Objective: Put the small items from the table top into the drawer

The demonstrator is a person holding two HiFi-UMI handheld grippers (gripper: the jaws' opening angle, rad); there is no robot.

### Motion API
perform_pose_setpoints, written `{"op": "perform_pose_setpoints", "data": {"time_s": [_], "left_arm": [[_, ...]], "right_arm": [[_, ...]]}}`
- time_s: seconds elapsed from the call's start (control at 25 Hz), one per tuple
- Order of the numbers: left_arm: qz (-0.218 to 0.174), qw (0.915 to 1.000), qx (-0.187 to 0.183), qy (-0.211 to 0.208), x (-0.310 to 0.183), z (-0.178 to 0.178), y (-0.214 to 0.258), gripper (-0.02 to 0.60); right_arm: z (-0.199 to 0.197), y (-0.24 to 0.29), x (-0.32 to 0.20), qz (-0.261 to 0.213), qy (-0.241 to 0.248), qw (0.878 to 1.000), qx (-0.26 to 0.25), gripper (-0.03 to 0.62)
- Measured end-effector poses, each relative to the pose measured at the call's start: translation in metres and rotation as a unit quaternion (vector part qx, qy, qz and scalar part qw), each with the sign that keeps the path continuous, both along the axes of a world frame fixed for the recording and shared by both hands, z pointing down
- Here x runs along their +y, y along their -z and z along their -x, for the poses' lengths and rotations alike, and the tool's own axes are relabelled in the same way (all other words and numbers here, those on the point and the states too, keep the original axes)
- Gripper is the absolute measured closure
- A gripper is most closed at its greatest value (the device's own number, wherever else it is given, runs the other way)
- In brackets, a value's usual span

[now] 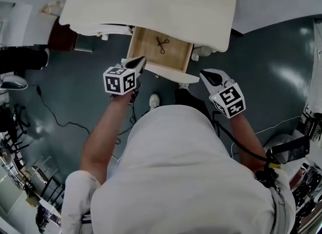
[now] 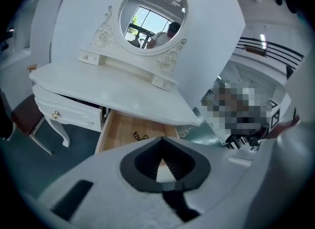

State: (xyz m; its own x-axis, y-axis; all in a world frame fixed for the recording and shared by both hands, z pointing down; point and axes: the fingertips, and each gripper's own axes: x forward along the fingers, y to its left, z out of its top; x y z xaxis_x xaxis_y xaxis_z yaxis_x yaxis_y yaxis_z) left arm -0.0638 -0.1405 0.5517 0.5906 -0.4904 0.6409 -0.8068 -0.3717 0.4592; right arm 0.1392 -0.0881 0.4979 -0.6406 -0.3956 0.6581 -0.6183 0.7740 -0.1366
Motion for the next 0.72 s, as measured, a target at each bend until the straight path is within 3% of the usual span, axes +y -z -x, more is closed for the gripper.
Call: {"op": "perform_pose_setpoints", "data": {"time_s": [0.2,0.48,0.72], "left_arm": [[-0.026,0.9981,0.014,-0.054,0.043,0.005,0.030,0.581],[-0.069,0.9905,0.001,-0.119,0.094,0.015,0.065,0.581],[-0.081,0.9866,0.003,-0.142,0.133,0.021,0.080,0.581]], "right_arm": [[0.027,0.005,0.022,-0.006,-0.002,1.000,0.000,0.592],[0.055,0.013,0.051,-0.018,-0.002,1.000,0.006,0.592],[0.070,0.018,0.076,-0.026,-0.008,1.000,0.005,0.592]]}}
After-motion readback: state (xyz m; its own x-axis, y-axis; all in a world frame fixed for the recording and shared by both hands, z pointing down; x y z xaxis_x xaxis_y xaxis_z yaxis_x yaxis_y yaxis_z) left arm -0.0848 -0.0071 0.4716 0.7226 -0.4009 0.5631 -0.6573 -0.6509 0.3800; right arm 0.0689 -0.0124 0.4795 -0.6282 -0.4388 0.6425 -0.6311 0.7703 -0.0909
